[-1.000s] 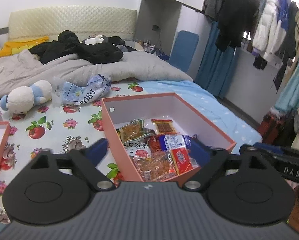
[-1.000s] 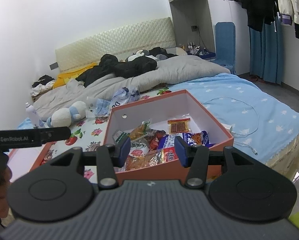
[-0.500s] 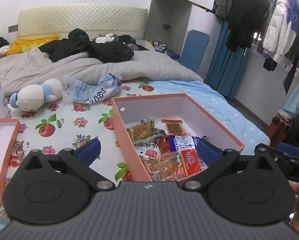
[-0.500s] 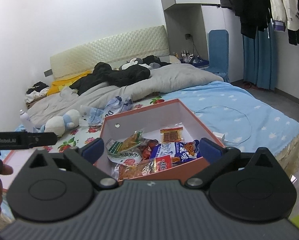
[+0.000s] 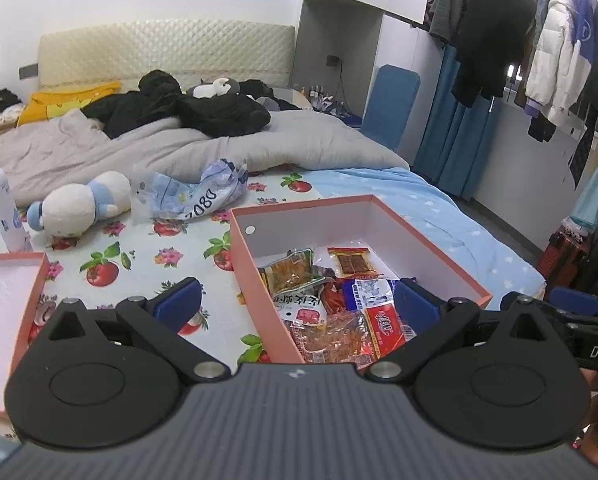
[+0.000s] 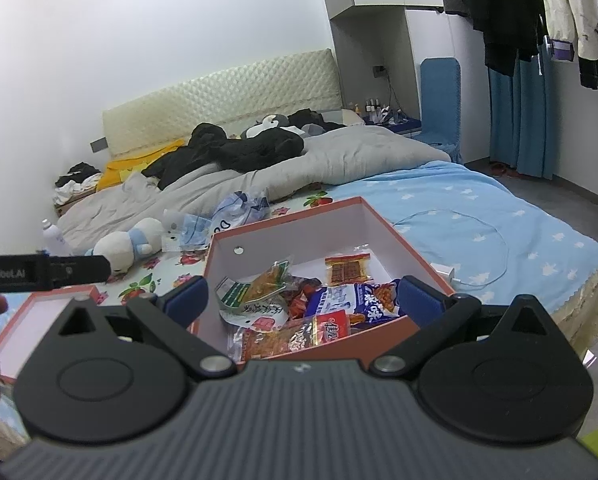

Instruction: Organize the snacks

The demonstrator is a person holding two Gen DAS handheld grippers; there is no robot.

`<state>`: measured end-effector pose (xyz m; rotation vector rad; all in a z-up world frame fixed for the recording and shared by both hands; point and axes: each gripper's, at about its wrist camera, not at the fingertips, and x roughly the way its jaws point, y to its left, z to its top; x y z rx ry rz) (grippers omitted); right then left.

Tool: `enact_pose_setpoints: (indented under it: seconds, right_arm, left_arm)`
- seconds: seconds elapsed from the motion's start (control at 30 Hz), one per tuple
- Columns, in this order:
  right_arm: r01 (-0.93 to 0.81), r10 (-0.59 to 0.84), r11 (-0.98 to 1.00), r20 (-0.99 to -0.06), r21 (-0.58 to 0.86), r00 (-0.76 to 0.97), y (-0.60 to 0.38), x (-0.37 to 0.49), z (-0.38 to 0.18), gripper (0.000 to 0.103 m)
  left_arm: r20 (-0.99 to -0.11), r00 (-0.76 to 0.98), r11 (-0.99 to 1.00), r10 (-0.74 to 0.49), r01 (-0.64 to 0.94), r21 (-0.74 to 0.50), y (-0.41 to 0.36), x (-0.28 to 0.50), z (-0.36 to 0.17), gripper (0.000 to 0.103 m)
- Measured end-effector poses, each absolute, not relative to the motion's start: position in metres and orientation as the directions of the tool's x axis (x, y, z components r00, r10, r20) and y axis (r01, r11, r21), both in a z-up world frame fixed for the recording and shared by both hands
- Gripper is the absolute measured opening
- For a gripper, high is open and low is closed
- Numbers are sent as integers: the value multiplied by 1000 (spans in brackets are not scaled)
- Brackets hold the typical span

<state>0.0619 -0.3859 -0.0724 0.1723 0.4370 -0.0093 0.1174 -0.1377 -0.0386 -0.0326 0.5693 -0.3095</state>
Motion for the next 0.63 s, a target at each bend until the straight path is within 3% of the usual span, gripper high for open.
enact_pose_setpoints:
  seconds: [0.63]
  right_arm:
    - [49, 30, 984, -434, 170, 901, -383, 61, -74, 103]
  left_arm:
    - [-532, 790, 952, -304, 274, -136, -132, 115, -42, 103]
